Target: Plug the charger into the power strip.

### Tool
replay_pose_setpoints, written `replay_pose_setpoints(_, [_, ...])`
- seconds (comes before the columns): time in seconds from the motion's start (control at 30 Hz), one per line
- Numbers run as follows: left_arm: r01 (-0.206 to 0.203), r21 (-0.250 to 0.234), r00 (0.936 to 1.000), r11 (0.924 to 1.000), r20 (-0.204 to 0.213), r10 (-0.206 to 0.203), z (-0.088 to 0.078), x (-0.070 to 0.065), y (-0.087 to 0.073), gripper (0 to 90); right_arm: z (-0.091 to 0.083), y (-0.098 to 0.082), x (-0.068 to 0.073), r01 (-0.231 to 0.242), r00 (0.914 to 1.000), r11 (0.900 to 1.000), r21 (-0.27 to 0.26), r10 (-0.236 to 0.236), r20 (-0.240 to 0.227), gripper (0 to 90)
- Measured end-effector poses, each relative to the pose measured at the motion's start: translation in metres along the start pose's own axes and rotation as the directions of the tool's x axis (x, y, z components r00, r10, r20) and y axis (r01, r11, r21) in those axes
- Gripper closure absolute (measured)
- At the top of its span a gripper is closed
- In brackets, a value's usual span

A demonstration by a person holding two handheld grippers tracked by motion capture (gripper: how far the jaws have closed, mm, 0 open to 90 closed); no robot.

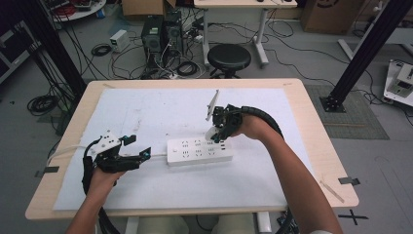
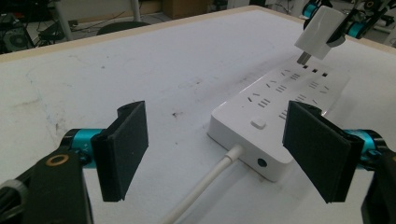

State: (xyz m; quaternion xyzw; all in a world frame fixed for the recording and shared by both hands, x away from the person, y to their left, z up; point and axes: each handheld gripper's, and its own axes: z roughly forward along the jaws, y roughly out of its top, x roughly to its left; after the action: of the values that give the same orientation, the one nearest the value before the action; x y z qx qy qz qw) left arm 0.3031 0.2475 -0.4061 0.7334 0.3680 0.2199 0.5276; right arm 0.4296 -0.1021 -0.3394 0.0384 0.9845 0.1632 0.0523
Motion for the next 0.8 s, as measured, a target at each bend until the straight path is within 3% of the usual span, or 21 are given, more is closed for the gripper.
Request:
replay_pose_setpoints(0.47, [-0.004,0.004,1.0000,1.0000,0.007,0.004,0.001,0.000,0.000,22.5,0.015,0.004,-0.003,0.055,0.9984,0.996,0.067,-0.055,-0.013,63.4])
replay_pose_setpoints(0.5, [-0.004,0.004,1.0000,1.0000,0.007,0.004,0.001,0.000,-0.001,22.5,0.016,0.007,-0.002,0.090,0.9960,0.993,0.079,-0.089,-0.013,63.5])
replay_pose_setpoints(0.67, [0.000,0.005,0.9999,1.0000,0.010,0.000,0.001,0.000,-0.001,22.4,0.019,0.019,0.000,0.145,0.9893,0.977,0.154,-0.145,-0.014,63.5])
replay_pose_setpoints(0.8, [0.001,0.004,1.0000,1.0000,0.009,-0.001,0.001,0.000,-0.001,22.5,0.021,0.027,0.001,0.163,0.9866,0.967,0.195,-0.162,-0.020,63.6])
